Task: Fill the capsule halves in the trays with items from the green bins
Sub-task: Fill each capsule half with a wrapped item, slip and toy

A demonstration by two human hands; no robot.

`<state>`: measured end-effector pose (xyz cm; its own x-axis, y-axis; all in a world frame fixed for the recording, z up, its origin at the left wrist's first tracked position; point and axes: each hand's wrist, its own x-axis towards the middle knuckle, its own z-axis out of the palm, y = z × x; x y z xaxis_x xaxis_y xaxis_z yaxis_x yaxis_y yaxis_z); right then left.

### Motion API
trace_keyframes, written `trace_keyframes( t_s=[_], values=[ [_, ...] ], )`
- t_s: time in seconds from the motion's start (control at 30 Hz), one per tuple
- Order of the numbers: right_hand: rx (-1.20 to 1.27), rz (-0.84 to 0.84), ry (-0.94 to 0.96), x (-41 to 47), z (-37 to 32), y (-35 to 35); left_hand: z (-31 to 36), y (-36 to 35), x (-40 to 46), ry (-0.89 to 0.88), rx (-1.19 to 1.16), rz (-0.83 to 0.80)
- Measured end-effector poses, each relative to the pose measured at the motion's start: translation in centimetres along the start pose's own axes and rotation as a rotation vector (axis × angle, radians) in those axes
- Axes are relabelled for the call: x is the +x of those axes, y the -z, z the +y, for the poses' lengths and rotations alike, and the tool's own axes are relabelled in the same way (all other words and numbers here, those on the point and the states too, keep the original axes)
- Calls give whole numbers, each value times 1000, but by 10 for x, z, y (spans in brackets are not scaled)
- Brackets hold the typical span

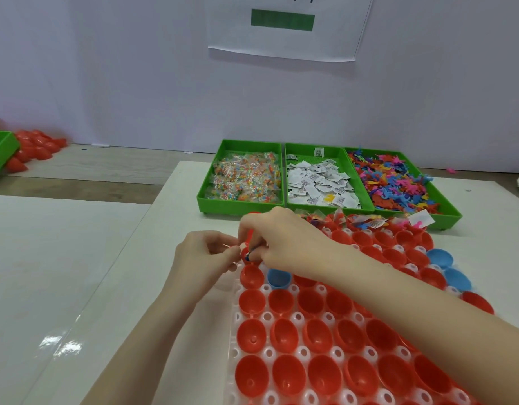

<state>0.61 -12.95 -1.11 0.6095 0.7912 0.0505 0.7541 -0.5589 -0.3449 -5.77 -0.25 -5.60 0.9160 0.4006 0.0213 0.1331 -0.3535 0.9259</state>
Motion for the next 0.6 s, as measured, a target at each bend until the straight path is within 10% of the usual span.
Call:
trace_keyframes(
  t_s=[0.37, 0.6],
  values=[
    [60, -88, -26, -12, 14, 41, 10, 24, 20, 19, -184, 158],
    [142, 330, -435, -41, 126, 102, 16, 25, 83, -160, 58, 198]
  ],
)
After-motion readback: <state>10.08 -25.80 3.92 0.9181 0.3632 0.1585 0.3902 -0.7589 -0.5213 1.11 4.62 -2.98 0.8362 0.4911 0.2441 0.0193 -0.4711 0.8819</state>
